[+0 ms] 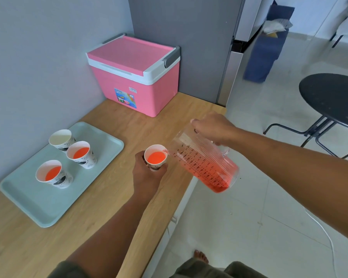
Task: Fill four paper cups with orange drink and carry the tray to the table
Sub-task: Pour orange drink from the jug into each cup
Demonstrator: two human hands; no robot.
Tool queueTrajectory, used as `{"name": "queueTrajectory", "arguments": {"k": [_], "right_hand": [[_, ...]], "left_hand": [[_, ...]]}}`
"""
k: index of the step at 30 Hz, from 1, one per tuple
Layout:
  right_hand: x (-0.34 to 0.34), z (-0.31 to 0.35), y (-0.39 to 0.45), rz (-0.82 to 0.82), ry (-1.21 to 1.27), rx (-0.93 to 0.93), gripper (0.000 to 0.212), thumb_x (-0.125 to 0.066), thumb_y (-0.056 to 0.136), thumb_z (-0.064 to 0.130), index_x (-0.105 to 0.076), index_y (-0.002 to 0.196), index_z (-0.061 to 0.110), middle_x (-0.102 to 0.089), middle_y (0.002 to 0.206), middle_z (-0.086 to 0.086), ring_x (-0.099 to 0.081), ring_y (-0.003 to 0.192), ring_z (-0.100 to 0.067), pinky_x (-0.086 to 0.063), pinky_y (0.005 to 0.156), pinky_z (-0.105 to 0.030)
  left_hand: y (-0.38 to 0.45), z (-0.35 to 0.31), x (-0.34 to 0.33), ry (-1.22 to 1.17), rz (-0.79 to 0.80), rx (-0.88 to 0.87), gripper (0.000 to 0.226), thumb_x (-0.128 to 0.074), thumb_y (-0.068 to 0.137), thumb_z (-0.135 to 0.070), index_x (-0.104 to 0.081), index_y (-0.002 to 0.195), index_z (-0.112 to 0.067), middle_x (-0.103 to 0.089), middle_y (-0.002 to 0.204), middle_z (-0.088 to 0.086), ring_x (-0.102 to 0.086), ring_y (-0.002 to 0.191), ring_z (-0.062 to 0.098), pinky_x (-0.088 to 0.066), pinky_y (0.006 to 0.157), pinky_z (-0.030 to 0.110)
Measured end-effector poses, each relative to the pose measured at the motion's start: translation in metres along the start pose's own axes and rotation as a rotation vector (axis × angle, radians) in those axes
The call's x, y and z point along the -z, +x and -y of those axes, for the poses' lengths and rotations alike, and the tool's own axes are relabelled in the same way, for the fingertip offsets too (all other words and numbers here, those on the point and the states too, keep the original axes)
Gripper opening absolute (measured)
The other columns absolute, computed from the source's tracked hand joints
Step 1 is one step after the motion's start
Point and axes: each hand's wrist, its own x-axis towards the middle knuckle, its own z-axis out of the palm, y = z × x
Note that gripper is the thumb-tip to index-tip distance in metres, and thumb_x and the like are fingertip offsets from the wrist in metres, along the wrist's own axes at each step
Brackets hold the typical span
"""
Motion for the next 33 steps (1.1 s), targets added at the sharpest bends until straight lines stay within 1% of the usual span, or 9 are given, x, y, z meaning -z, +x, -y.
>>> {"name": "queueTrajectory", "arguments": {"k": [2, 7, 13, 15, 19, 24, 27, 30, 33], "right_hand": [[-0.004, -0.005, -0.002, -0.016, 0.062, -0.012, 0.049, -0.048, 0.106, 0.042, -0.045, 0.063, 0.018, -0.044, 0.058, 0.003, -0.041, 0.046, -0.017, -0.041, 0.055, -0.034], [-0.026, -0.01, -0.006, -0.004, 0.252, -0.07, 0.044, -0.049, 0.103, 0.047, -0.063, 0.079, 0.014, -0.046, 0.061, 0.003, -0.043, 0.05, -0.017, -0.039, 0.052, -0.032], [-0.058, 0.007, -0.001, 0.017, 0.38, -0.048, 0.042, -0.051, 0.101, 0.051, -0.055, 0.075, 0.019, -0.044, 0.061, 0.003, -0.038, 0.044, -0.013, -0.032, 0.046, -0.027], [-0.069, 0.02, 0.001, 0.006, 0.37, -0.017, 0.045, -0.05, 0.096, 0.058, -0.057, 0.077, 0.018, -0.05, 0.07, 0.0, -0.044, 0.049, -0.014, -0.036, 0.049, -0.029], [-0.09, 0.043, 0.003, -0.023, 0.356, 0.069, 0.052, -0.046, 0.085, 0.067, -0.055, 0.063, 0.02, -0.055, 0.083, -0.013, -0.051, 0.065, -0.026, -0.042, 0.066, -0.038], [-0.11, 0.064, 0.009, -0.048, 0.339, 0.165, 0.063, -0.049, 0.103, 0.049, -0.055, 0.051, 0.015, -0.058, 0.069, -0.014, -0.058, 0.073, -0.035, -0.046, 0.07, -0.041], [-0.122, 0.074, 0.014, -0.029, 0.363, 0.173, 0.066, -0.05, 0.1, 0.05, -0.06, 0.045, 0.017, -0.054, 0.065, -0.013, -0.056, 0.071, -0.034, -0.054, 0.077, -0.051], [-0.131, 0.081, 0.016, -0.02, 0.337, 0.179, 0.065, -0.05, 0.101, 0.049, -0.054, 0.046, 0.015, -0.054, 0.063, -0.012, -0.057, 0.07, -0.034, -0.056, 0.078, -0.052], [-0.135, 0.086, 0.017, -0.034, 0.335, 0.184, 0.062, -0.05, 0.103, 0.046, -0.055, 0.05, 0.013, -0.056, 0.065, -0.014, -0.059, 0.072, -0.037, -0.053, 0.075, -0.047]], "left_hand": [[0.0, -0.001, 0.001, -0.031, -0.025, 0.021, 0.07, -0.09, 0.074, -0.026, -0.046, 0.129, -0.026, -0.06, 0.112, -0.014, -0.06, 0.098, -0.002, -0.049, 0.075, 0.017], [-0.002, 0.004, 0.016, -0.061, -0.09, 0.044, 0.071, -0.09, 0.074, -0.028, -0.047, 0.131, -0.021, -0.061, 0.117, -0.009, -0.063, 0.099, 0.004, -0.049, 0.074, 0.016], [-0.012, 0.025, 0.062, -0.047, -0.234, 0.113, 0.071, -0.091, 0.074, -0.034, -0.048, 0.129, -0.019, -0.063, 0.116, -0.006, -0.065, 0.098, 0.012, -0.055, 0.083, 0.029], [-0.02, 0.035, 0.083, -0.043, -0.283, 0.143, 0.069, -0.09, 0.075, -0.034, -0.047, 0.127, -0.02, -0.063, 0.113, -0.007, -0.064, 0.095, 0.005, -0.054, 0.08, 0.026], [-0.04, 0.056, 0.127, -0.027, -0.381, 0.2, 0.067, -0.089, 0.075, -0.034, -0.047, 0.125, -0.02, -0.062, 0.113, -0.008, -0.064, 0.097, 0.004, -0.049, 0.074, 0.02], [-0.062, 0.086, 0.188, -0.003, -0.534, 0.276, 0.065, -0.091, 0.073, -0.032, -0.05, 0.123, -0.02, -0.065, 0.109, -0.009, -0.066, 0.098, 0.009, -0.053, 0.081, 0.03], [-0.07, 0.098, 0.222, 0.024, -0.602, 0.304, 0.066, -0.091, 0.074, -0.028, -0.05, 0.125, -0.017, -0.064, 0.105, -0.01, -0.065, 0.095, 0.008, -0.051, 0.076, 0.027], [-0.069, 0.108, 0.253, 0.06, -0.653, 0.312, 0.067, -0.091, 0.073, -0.028, -0.05, 0.125, -0.017, -0.063, 0.106, -0.009, -0.064, 0.096, 0.014, -0.052, 0.079, 0.031], [-0.055, 0.115, 0.28, 0.084, -0.657, 0.305, 0.067, -0.09, 0.074, -0.027, -0.049, 0.126, -0.019, -0.063, 0.11, -0.007, -0.063, 0.098, 0.016, -0.05, 0.079, 0.03]]}}
